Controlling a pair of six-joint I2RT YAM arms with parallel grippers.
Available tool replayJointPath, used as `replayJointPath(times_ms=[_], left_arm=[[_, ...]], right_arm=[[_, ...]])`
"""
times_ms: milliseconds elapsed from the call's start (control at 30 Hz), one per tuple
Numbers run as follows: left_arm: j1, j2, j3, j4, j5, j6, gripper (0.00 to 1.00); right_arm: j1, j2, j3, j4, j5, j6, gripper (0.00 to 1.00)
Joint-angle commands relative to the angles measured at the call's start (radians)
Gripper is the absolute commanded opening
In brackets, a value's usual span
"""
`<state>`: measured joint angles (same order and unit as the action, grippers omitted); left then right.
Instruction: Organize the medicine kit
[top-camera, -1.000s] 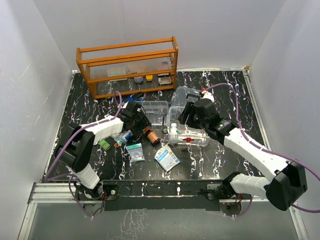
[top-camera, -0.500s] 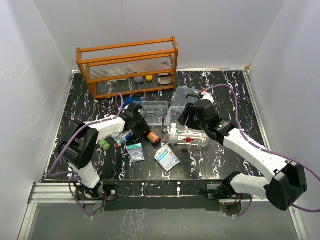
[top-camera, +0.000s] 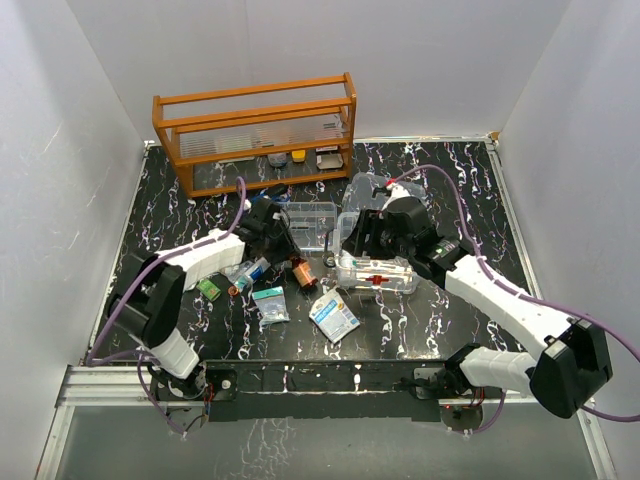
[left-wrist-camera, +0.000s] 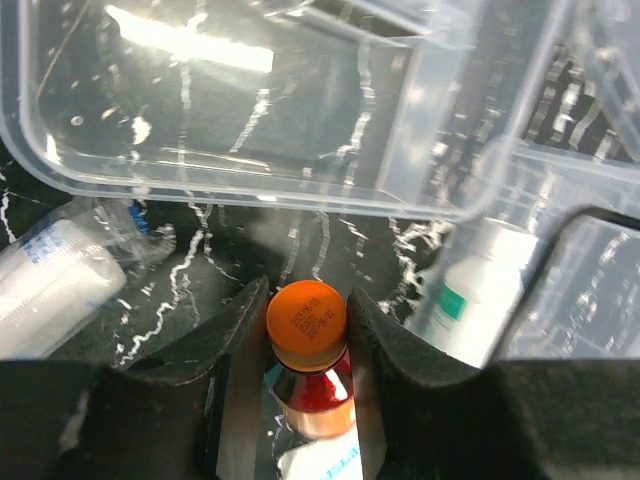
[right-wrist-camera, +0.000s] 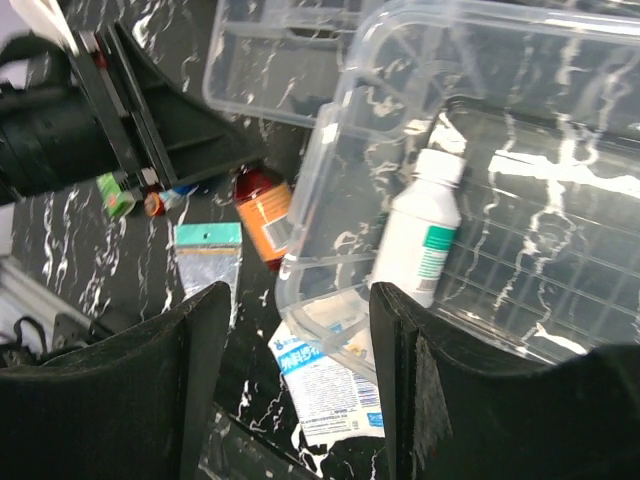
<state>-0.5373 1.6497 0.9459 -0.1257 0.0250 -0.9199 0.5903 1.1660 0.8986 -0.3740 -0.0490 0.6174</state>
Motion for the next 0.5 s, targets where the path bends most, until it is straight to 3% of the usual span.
replayJointPath(times_ms=[0,267,467], left_arm=[[0.02,-0.147,0.077,-0.023,0.091,0.156,0.09],[0.034,-0.276,0.158,-0.098,0.213,0.278,0.08],[0.04,-0.349,0.242,-0.173,0.311,0.319,0.08]], right_arm=[[0.003,0.03,0.055,0.104,-0.178,-0.073,0.56],[0.084,0.055,0.078,0.207,-0.215,-0.095,0.69],[0.115,0.046,0.085,0.295,-0.237,-0.208,0.73]])
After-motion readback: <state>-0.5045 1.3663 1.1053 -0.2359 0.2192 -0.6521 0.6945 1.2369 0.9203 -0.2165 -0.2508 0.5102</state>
